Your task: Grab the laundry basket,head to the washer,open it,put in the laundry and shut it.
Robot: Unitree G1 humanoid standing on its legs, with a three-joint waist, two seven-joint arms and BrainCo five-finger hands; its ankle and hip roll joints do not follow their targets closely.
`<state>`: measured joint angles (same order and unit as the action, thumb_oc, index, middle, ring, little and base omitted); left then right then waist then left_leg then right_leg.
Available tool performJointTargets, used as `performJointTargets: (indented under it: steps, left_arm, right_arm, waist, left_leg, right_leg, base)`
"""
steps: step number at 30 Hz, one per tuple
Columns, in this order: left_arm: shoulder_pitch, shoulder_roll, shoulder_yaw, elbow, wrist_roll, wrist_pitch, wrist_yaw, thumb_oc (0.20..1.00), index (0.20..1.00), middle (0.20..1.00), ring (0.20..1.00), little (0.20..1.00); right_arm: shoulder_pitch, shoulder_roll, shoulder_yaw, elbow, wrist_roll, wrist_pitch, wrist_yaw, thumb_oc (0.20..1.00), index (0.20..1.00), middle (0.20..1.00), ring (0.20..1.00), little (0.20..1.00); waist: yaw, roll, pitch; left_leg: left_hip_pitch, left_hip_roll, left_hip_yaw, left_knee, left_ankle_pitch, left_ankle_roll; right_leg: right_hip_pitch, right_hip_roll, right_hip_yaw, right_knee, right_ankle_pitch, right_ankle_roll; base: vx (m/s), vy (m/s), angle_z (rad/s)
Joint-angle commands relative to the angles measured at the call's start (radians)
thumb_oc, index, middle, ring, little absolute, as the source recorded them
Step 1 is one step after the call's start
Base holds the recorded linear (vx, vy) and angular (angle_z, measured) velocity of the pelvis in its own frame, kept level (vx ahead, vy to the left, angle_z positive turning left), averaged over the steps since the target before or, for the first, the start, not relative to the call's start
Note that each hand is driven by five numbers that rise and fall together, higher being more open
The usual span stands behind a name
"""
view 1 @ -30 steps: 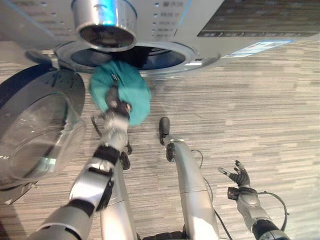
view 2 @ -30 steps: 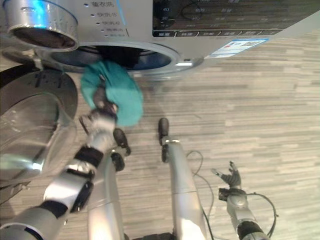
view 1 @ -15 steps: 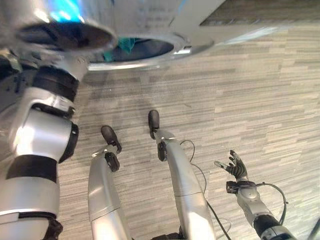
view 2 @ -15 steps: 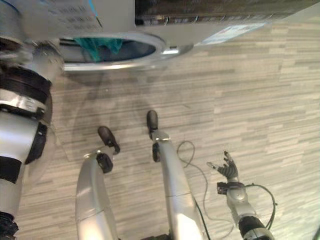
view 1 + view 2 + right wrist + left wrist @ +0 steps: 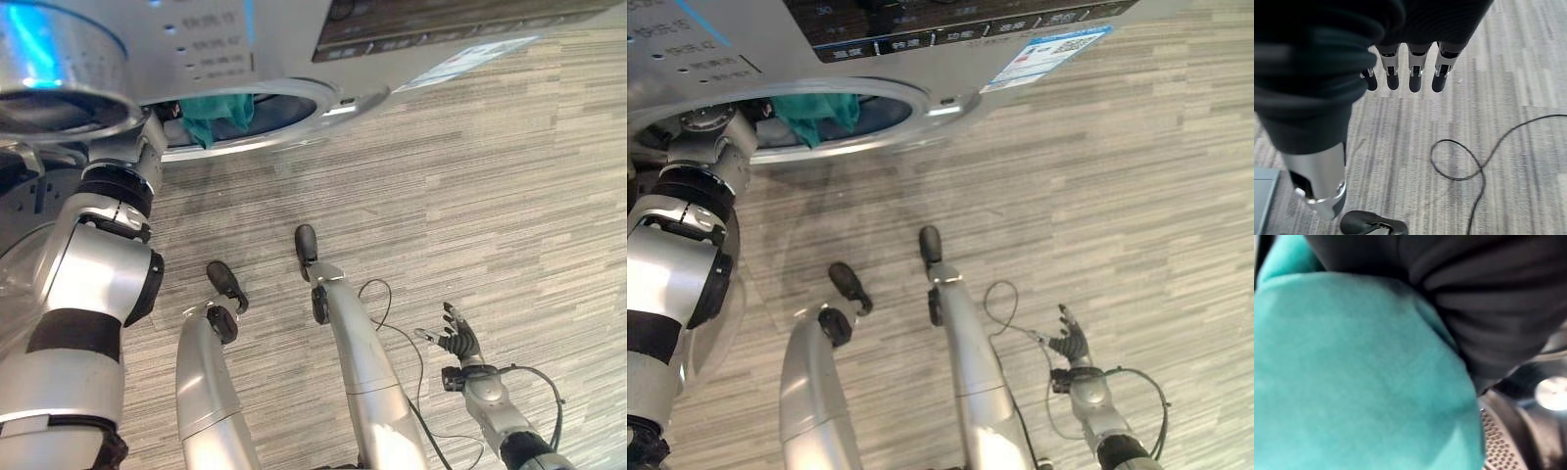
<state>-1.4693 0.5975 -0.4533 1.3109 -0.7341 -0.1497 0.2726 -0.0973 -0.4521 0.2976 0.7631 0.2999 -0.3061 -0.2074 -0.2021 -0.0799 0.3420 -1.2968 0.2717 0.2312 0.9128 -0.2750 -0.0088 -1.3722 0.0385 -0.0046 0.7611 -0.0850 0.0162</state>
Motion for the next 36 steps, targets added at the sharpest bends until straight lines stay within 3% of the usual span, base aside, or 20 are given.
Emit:
performJointTargets:
  steps: [1,5,9,13,15,16,17,18,19,24,26,30,33,36]
  left_arm:
    - [-0.046,0.07,0.002,0.032,0.051,-0.016,-0.031,0.2,0.2,0.2,0.2,0.2]
    - [-0.163,0.123,-0.052,-0.03,0.005,-0.061,-0.007,0.2,0.2,0.2,0.2,0.2]
    - [-0.253,0.142,-0.081,-0.158,-0.029,-0.157,0.1,0.2,0.2,0.2,0.2,0.2]
    - [-0.287,0.142,-0.107,-0.233,0.011,-0.201,0.187,0.2,0.2,0.2,0.2,0.2]
    - [-0.268,0.13,-0.097,-0.214,0.022,-0.191,0.202,0.2,0.2,0.2,0.2,0.2]
    - [-0.258,0.123,-0.096,-0.203,0.03,-0.185,0.2,0.313,0.313,0.313,0.313,0.313]
    - [-0.252,0.123,-0.101,-0.182,0.049,-0.169,0.199,0.576,0.576,0.576,0.576,0.576]
    - [-0.253,0.124,-0.101,-0.181,0.051,-0.168,0.199,0.576,0.576,0.576,0.576,0.576]
    - [-0.239,0.121,-0.117,-0.112,0.109,-0.109,0.187,1.0,1.0,1.0,1.0,1.0]
    - [-0.217,0.131,-0.177,0.055,0.29,0.014,0.099,1.0,1.0,1.0,1.0,1.0]
    - [-0.11,0.084,-0.154,-0.103,0.435,-0.018,0.221,1.0,1.0,1.0,1.0,1.0]
    - [0.016,0.077,-0.11,-0.33,0.517,-0.048,0.302,1.0,1.0,1.0,1.0,1.0]
    - [0.156,0.076,-0.05,-0.473,0.533,-0.069,0.323,1.0,1.0,1.0,1.0,1.0]
    - [0.315,0.024,0.01,-0.586,0.513,-0.086,0.305,1.0,1.0,1.0,1.0,1.0]
  right_arm:
    - [0.093,-0.082,0.008,-0.038,0.0,-0.005,0.012,1.0,1.0,1.0,1.0,1.0]
    - [0.114,-0.09,-0.018,-0.052,0.005,-0.014,0.019,1.0,1.0,1.0,1.0,1.0]
    - [0.15,-0.082,-0.055,-0.05,-0.001,-0.029,-0.001,1.0,1.0,1.0,1.0,1.0]
    - [0.157,-0.076,-0.07,-0.063,-0.01,-0.035,-0.025,1.0,1.0,1.0,1.0,1.0]
    - [0.149,-0.08,-0.06,-0.071,-0.017,-0.037,-0.032,1.0,1.0,1.0,1.0,1.0]
    - [0.143,-0.083,-0.053,-0.075,-0.019,-0.039,-0.034,1.0,1.0,1.0,1.0,1.0]
    - [0.138,-0.086,-0.047,-0.083,-0.021,-0.042,-0.034,1.0,1.0,1.0,1.0,1.0]
    - [0.138,-0.086,-0.046,-0.083,-0.021,-0.042,-0.034,1.0,1.0,1.0,1.0,1.0]
    - [0.124,-0.101,-0.032,-0.093,-0.03,-0.046,-0.032,1.0,1.0,1.0,1.0,1.0]
    - [0.11,-0.124,-0.013,-0.076,-0.034,-0.042,-0.02,1.0,1.0,1.0,1.0,1.0]
    - [0.135,-0.112,-0.004,-0.064,-0.069,-0.057,-0.032,1.0,1.0,1.0,1.0,1.0]
    - [0.156,-0.1,0.003,-0.043,-0.123,-0.068,-0.065,1.0,1.0,1.0,1.0,1.0]
    - [0.163,-0.086,0.001,-0.033,-0.14,-0.069,-0.078,1.0,1.0,1.0,1.0,1.0]
    - [0.158,-0.081,-0.016,-0.036,-0.143,-0.072,-0.094,1.0,1.0,1.0,1.0,1.0]
  waist:
    - [-0.02,0.034,-0.033]
    - [-0.023,0.046,-0.034]
    - [-0.014,0.059,-0.031]
    - [-0.003,0.063,-0.032]
    - [0.001,0.069,-0.033]
    - [0.002,0.072,-0.034]
    - [0.004,0.074,-0.035]
    - [0.003,0.074,-0.036]
    - [0.005,0.076,-0.036]
    - [0.008,0.08,-0.039]
    - [0.03,0.091,-0.025]
    - [0.05,0.109,-0.001]
    - [0.066,0.117,0.015]
    - [0.083,0.127,0.03]
  left_leg:
    - [0.032,0.017,-0.047,0.079,-0.108,0.011]
    - [0.01,0.023,-0.043,0.084,-0.113,0.013]
    - [-0.024,0.023,-0.048,0.095,-0.119,0.018]
    - [-0.055,0.025,-0.06,0.112,-0.127,0.025]
    - [-0.062,0.023,-0.062,0.114,-0.126,0.026]
    - [-0.063,0.019,-0.063,0.113,-0.124,0.028]
    - [-0.064,0.018,-0.061,0.112,-0.121,0.028]
    - [-0.065,0.017,-0.061,0.111,-0.121,0.028]
    - [-0.067,0.013,-0.059,0.111,-0.118,0.029]
    - [-0.067,0.002,-0.047,0.095,-0.102,0.031]
    - [-0.045,-0.023,-0.029,0.056,-0.082,0.028]
    - [-0.009,-0.056,-0.012,-0.002,-0.057,0.022]
    - [0.018,-0.072,-0.006,-0.043,-0.037,0.019]
    - [0.034,-0.08,-0.006,-0.056,-0.027,0.02]
  right_leg:
    - [0.036,-0.046,-0.029,0.019,0.017,0.061]
    - [0.022,-0.033,-0.022,0.001,0.025,0.064]
    - [-0.002,-0.029,-0.024,-0.005,0.021,0.062]
    - [-0.018,-0.031,-0.032,0.001,0.017,0.062]
    - [-0.024,-0.035,-0.036,0.006,0.017,0.064]
    - [-0.026,-0.037,-0.037,0.009,0.015,0.063]
    - [-0.028,-0.039,-0.038,0.012,0.015,0.064]
    - [-0.029,-0.04,-0.038,0.012,0.015,0.064]
    - [-0.033,-0.045,-0.038,0.013,0.017,0.064]
    - [-0.037,-0.055,-0.04,0.005,0.028,0.064]
    - [-0.024,-0.066,-0.033,-0.015,0.04,0.066]
    - [0.001,-0.08,-0.022,-0.047,0.048,0.067]
    - [0.016,-0.088,-0.018,-0.065,0.052,0.065]
    - [0.028,-0.094,-0.016,-0.067,0.052,0.061]
  base:
    - [0.01,0.01,-0.2]
    - [0.02,-0.007,-0.13]
    - [0.01,-0.014,-0.02]
    - [0.01,-0.046,-0.01]
    - [0.0,0.0,0.0]
    - [0.0,0.0,0.0]
    - [0.0,0.0,0.0]
    - [0.0,0.0,0.0]
    - [0.0,0.0,0.0]
    - [-0.01,-0.001,0.03]
    - [-0.05,-0.057,0.09]
    - [-0.04,-0.032,0.24]
    - [-0.05,-0.036,0.13]
    - [-0.04,-0.049,0.12]
